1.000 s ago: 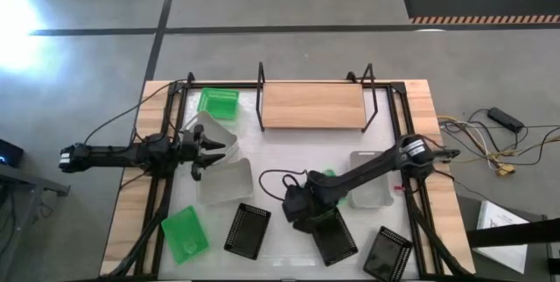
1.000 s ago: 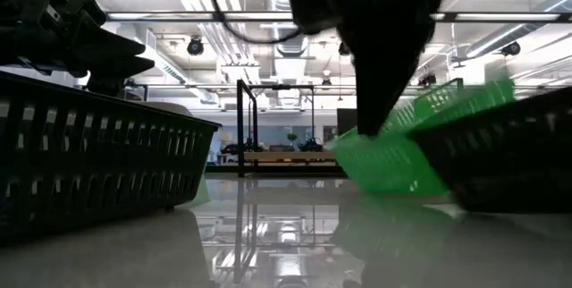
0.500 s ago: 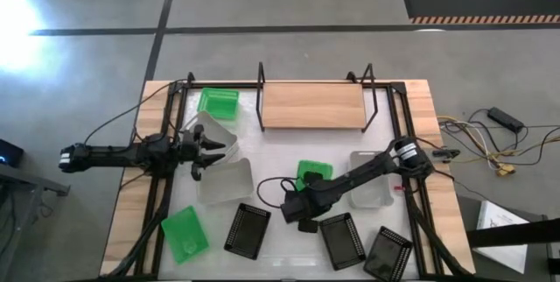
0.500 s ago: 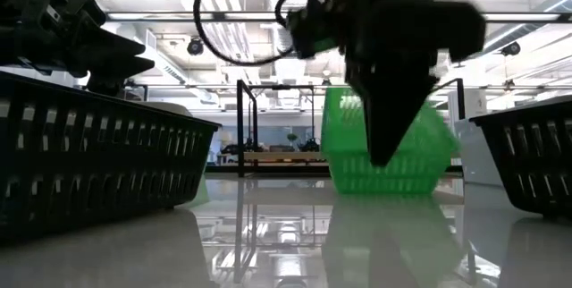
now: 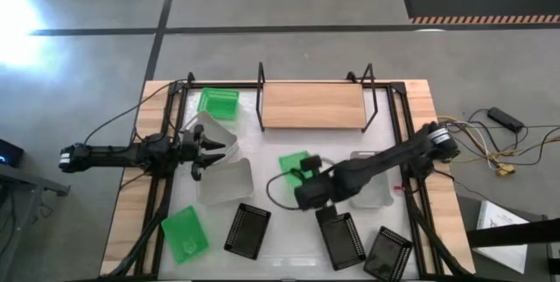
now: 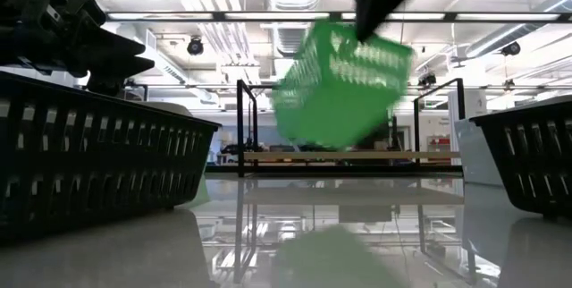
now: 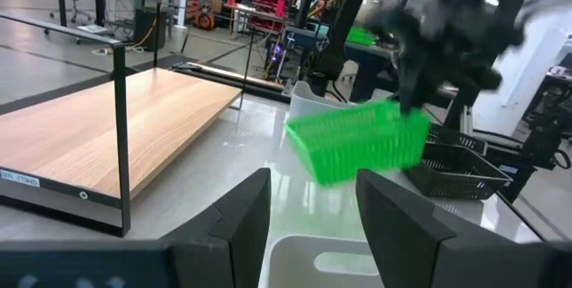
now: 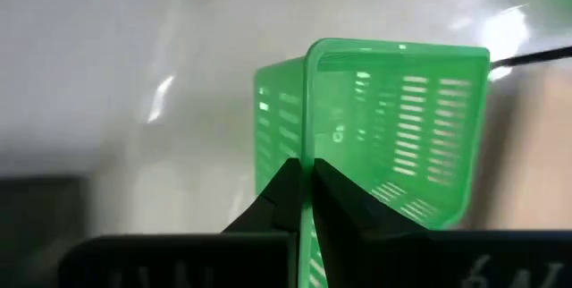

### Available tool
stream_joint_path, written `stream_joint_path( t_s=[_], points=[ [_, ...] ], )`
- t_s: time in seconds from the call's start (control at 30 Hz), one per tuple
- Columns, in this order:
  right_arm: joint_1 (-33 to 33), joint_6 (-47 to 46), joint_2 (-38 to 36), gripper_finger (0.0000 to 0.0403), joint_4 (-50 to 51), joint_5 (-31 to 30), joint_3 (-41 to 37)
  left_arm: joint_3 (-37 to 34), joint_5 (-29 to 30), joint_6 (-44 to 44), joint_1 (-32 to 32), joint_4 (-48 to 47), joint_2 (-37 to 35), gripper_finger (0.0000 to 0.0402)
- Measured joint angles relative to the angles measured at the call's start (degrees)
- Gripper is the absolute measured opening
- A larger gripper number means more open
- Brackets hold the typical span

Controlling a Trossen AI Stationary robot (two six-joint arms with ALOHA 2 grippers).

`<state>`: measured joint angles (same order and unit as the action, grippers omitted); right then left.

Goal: Stack baskets on shelf by color
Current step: Put the bottom right green bin on the shelf

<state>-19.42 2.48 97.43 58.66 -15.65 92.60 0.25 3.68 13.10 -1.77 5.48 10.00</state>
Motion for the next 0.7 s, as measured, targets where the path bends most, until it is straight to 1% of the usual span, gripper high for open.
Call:
stream_joint_path(
  t_s=[0.07,0.1,0.2,0.33,0.47,0.57,0.7],
  points=[
    [2.56,2.55,-2.45,0.0009,-2.07,-3.87,0.00,0.00,-0.01,0.00,-0.01,0.01,0.00,0.0152],
    [4.35,3.73,-3.24,0.0009,-3.25,-4.79,0.02,0.00,-0.02,0.00,0.00,0.00,0.00,0.0152],
    [11.46,8.52,-3.85,0.0009,-8.19,-4.98,-0.41,0.00,0.00,0.00,0.00,0.03,0.00,0.0152],
    [23.53,15.85,-0.44,0.0009,-14.35,-2.90,-0.76,0.00,0.00,0.00,-0.01,0.00,0.00,0.0152],
    [33.80,18.05,5.21,0.0009,-18.89,-1.78,0.07,0.00,-0.01,0.00,-0.01,0.01,0.00,0.0152],
    [37.51,19.19,10.05,0.0009,-19.18,1.08,3.08,0.00,-0.01,0.00,0.00,0.01,0.00,0.0152],
    [37.85,21.91,16.51,0.0009,-17.96,1.47,9.69,0.00,-0.02,0.00,0.00,0.00,0.00,0.0152]
  ],
)
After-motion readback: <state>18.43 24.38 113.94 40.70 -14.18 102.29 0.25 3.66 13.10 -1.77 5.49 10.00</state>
